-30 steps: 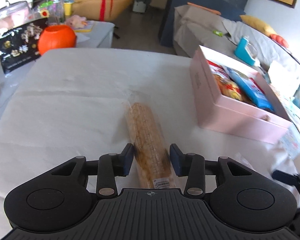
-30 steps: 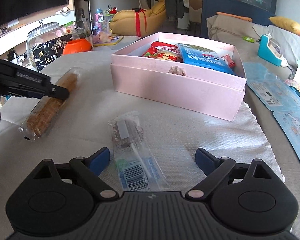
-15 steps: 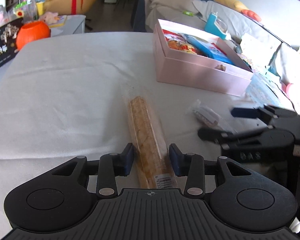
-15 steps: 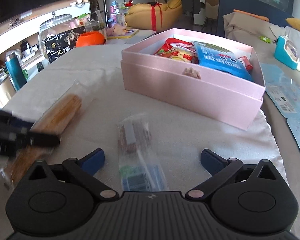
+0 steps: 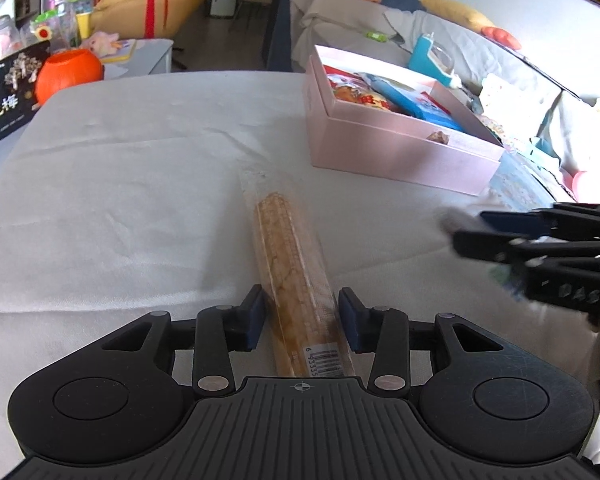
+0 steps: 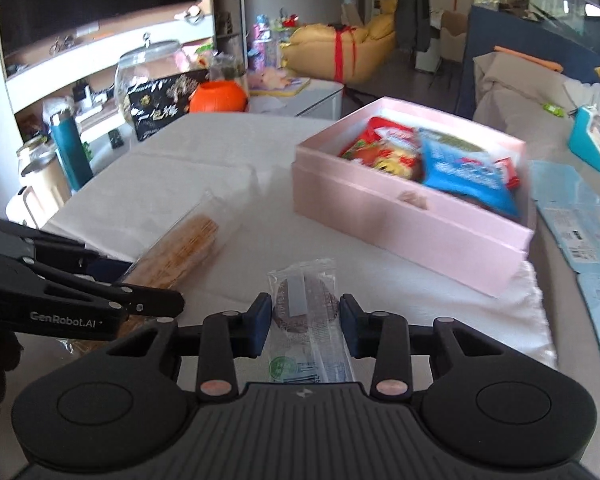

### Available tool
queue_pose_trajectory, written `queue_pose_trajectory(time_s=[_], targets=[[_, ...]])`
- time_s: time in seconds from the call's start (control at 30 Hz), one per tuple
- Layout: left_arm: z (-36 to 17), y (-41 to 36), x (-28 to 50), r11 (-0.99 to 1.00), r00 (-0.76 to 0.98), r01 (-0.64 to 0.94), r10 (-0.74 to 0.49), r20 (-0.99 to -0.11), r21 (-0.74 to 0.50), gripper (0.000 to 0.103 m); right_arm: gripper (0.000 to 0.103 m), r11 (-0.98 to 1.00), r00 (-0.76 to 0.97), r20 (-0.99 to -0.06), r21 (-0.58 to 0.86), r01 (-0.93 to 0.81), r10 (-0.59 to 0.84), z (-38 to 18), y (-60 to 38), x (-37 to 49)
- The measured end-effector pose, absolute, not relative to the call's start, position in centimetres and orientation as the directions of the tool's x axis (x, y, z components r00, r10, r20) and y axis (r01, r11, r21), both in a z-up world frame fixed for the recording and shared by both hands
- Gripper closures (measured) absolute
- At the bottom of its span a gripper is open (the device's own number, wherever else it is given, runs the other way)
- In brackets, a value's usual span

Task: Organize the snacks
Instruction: 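Lift the wafer roll with the left gripper while the right lifts the cookie packet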

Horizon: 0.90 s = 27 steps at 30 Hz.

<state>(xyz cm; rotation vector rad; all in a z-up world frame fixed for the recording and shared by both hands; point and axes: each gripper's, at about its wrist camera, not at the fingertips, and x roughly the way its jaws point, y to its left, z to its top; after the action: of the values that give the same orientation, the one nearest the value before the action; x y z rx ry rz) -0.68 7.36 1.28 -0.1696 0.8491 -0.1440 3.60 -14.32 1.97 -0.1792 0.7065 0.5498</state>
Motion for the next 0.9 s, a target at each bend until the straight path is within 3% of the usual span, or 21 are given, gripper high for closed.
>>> queue_pose_trajectory(time_s=[0.3, 0.7, 0.9], targets=[[2.1, 7.1, -0.6, 0.965, 0.619, 0.03, -0.222, -0.753, -0.259, 0.067, 0.066, 0.895, 0.695, -0.63, 0.0, -0.445, 0.346, 3.2, -18.1, 2.2], [5.9, 4.9, -1.9, 0.962, 0.701, 0.133, -0.261, -0.663, -0.238, 0.07, 0.066, 0.92, 0.736, -0.593, 0.021, -0.392, 0.327, 4.1, -20.9, 1.8], [4.3, 3.4, -0.9, 0.972, 0.641, 0.136, -0.235, -0.73, -0.193, 0.07, 0.066, 0.913, 0.717, -0.606, 0.036, -0.407, 0.344, 3.1, -20.7, 1.5]])
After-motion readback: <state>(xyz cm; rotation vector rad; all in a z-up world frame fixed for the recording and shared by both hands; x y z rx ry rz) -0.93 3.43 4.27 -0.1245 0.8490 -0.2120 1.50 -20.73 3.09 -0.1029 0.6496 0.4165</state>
